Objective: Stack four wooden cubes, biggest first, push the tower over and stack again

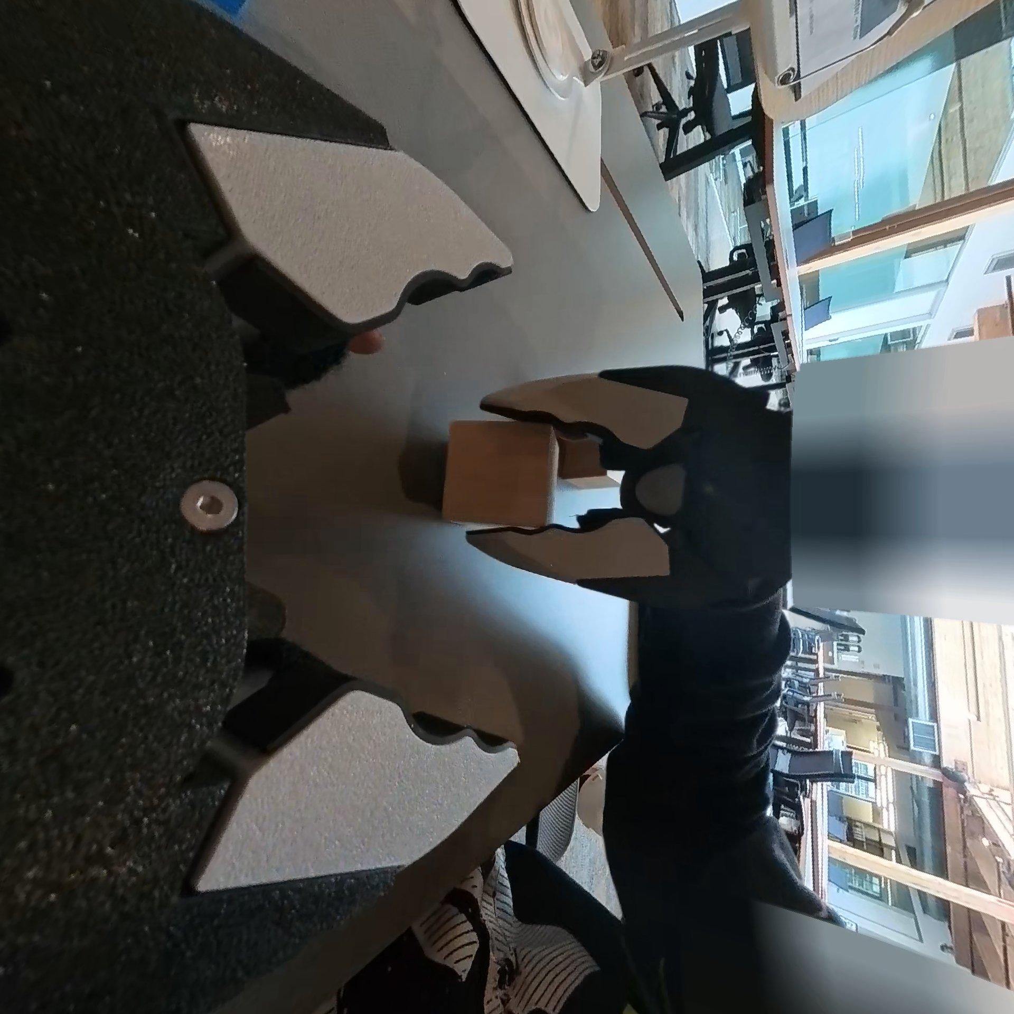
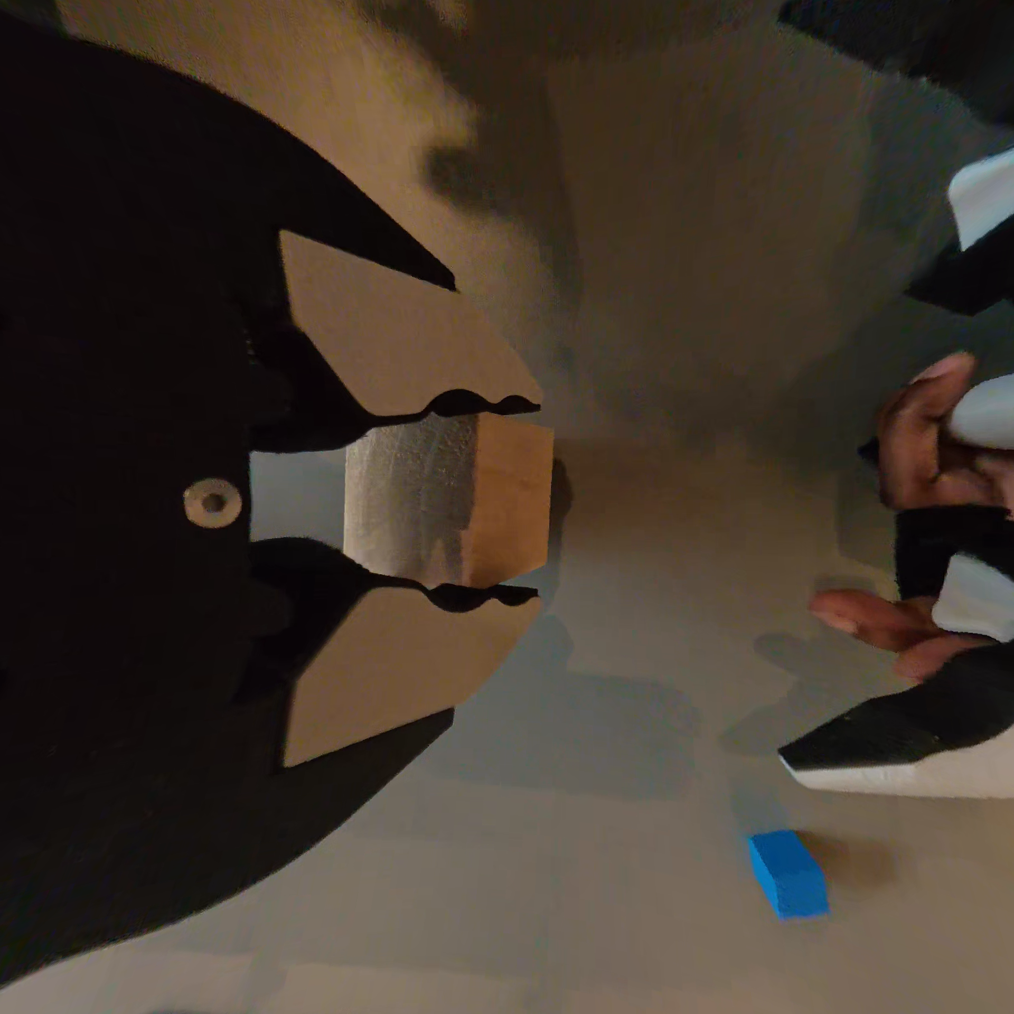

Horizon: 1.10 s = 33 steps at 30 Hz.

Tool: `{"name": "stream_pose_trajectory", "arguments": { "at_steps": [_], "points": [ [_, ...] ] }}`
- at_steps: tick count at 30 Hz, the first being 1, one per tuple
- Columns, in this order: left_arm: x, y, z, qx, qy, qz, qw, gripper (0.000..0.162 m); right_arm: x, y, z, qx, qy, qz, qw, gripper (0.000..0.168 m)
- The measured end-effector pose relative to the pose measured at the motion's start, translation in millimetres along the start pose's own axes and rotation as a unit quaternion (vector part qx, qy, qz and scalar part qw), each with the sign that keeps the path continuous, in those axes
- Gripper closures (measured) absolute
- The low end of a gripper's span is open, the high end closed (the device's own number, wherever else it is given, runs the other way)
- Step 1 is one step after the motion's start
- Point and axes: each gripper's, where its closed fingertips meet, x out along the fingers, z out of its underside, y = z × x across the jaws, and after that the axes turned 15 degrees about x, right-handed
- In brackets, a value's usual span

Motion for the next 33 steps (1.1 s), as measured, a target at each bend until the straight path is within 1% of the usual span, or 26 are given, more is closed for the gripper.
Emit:
{"name": "stream_pose_trajectory", "arguments": {
  "at_steps": [12,22,29,33],
  "points": [
    [0.2,0.1,0.0,-0.002,0.0,0.002,1.0,0.017,16.5,-1.7,-10.0,0.012,0.002,-0.028,1.0,0.109],
    [0.3,-0.2,0.1,-0.005,0.001,0.004,1.0,0.017,25.0,-2.6,-10.5,0.017,-0.019,-0.035,0.999,0.108],
    [0.3,-0.4,0.1,-0.006,0.001,0.004,1.0,0.017,24.0,-1.1,-15.8,0.024,-0.007,-0.038,0.999,0.108],
    [0.2,-0.4,0.1,-0.006,0.001,0.004,1.0,0.017,17.8,-3.0,-26.2,0.031,0.022,-0.051,0.998,0.11]
  ]
}}
